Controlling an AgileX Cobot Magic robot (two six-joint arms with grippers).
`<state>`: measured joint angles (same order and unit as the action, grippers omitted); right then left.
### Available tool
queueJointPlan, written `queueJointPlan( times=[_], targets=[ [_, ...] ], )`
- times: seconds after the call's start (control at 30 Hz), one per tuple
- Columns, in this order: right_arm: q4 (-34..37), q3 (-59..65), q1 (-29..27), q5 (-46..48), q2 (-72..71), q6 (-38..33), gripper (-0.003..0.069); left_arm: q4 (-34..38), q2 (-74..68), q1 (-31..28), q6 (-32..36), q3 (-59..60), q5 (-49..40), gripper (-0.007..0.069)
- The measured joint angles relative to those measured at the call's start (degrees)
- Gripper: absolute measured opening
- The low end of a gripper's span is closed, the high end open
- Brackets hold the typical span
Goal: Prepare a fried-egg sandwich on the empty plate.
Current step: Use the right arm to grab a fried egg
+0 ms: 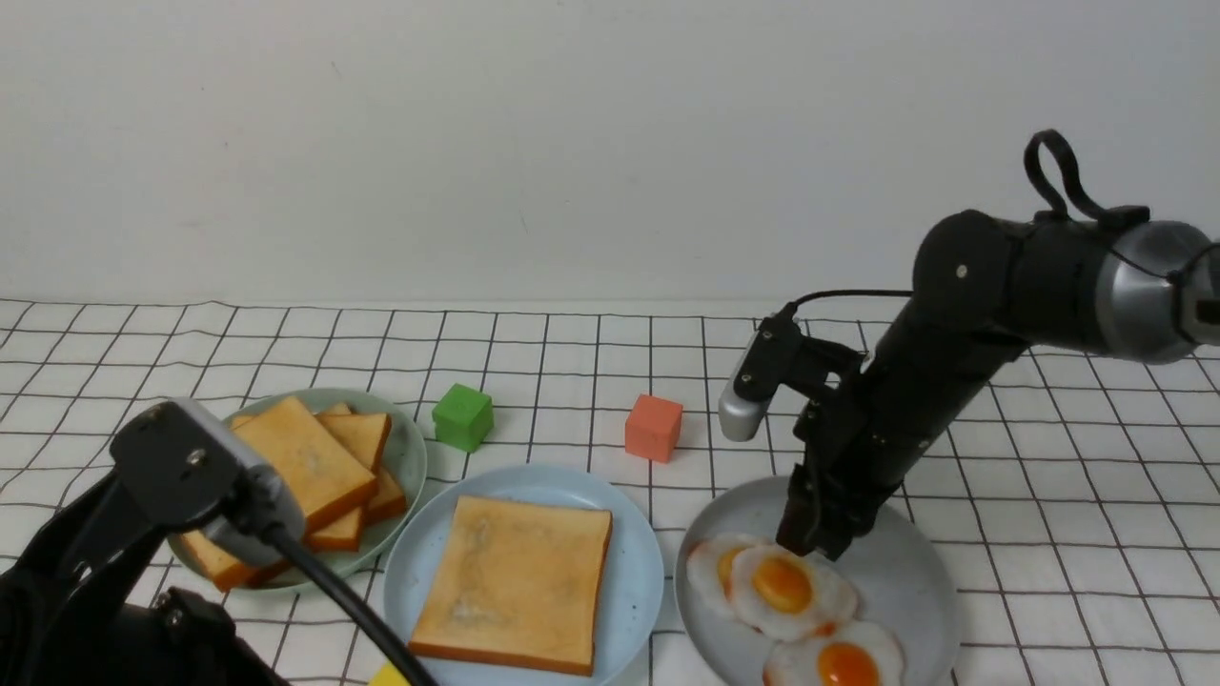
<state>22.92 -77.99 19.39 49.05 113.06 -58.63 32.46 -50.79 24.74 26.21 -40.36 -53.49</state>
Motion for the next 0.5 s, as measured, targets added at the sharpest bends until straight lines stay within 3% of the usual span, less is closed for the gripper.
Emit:
queueJointPlan(
  times=[0.33,0.43,0.5],
  targets=[
    [1.01,-0.18,0.00,-1.40,2.65,-1.28,0.0234,-0.23,0.00,0.00,0.00,0.00,-0.37,-0.0013],
    [1.67,-0.17,0.00,-0.96,2.75,-1.30,0.0178,-0.24,0.00,0.00,0.00,0.00,-0.63,-0.0013],
    [2.13,-0.17,0.00,-0.14,2.75,-1.37,0.0062,-0.24,0.00,0.00,0.00,0.00,-0.66,-0.0013]
  ],
)
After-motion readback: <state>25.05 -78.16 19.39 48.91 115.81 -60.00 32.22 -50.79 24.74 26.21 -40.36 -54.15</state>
